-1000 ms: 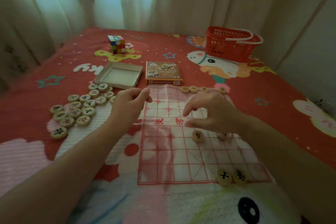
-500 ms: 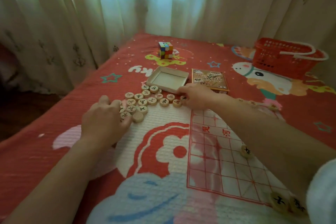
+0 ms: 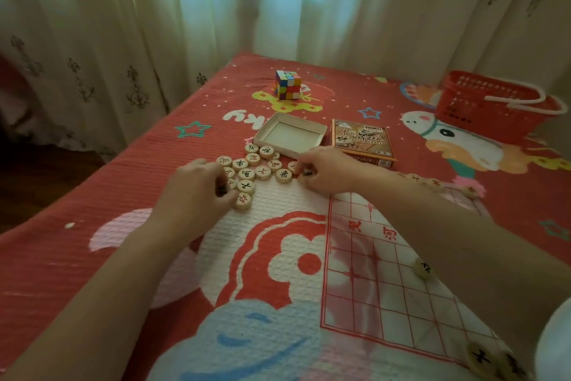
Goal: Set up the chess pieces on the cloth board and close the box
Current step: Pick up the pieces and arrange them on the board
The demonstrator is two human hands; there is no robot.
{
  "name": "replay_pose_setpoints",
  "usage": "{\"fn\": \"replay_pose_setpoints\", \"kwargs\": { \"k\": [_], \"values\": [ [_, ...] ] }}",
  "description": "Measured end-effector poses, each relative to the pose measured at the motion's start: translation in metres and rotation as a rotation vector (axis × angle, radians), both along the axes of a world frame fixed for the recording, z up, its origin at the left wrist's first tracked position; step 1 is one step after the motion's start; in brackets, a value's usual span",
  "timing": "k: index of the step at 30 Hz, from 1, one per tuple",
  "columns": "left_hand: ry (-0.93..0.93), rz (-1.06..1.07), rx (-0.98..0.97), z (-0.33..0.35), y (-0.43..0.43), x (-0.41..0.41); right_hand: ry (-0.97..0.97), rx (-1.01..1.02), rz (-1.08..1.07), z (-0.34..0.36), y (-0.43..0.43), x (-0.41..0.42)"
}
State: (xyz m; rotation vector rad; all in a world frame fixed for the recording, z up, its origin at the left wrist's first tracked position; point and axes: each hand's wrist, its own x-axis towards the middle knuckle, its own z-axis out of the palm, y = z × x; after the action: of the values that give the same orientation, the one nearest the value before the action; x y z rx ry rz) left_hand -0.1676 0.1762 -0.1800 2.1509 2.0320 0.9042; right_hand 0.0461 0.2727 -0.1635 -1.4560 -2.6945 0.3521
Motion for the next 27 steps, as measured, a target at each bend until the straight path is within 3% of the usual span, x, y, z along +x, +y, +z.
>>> {"fn": "replay_pose_setpoints", "kwargs": {
  "k": [5, 11, 18, 23, 27],
  "values": [
    [0.194, -0.06, -0.123, -0.005, 0.013, 0.021, 0.015, -0.016, -0.024, -0.008, 0.0, -0.002],
    [0.205, -0.145, -0.153, -0.011, 0.016, 0.019, 0.105, 0.072, -0.038, 0.003, 0.005, -0.005],
    [0.271, -0.17, -0.192, -0.006, 0.01, 0.029, -0.093, 0.038, 0.022, -0.002, 0.011, -0.022],
    [0.169, -0.172, -0.121, -0.005, 0.01, 0.022, -0.113, 0.016, 0.016, 0.0, 0.014, -0.022],
    [-0.007, -0.09, 0.043, 0.011, 0.007, -0.001, 0.005, 0.022, 0.019, 0.01, 0.012, -0.024]
  ]
}}
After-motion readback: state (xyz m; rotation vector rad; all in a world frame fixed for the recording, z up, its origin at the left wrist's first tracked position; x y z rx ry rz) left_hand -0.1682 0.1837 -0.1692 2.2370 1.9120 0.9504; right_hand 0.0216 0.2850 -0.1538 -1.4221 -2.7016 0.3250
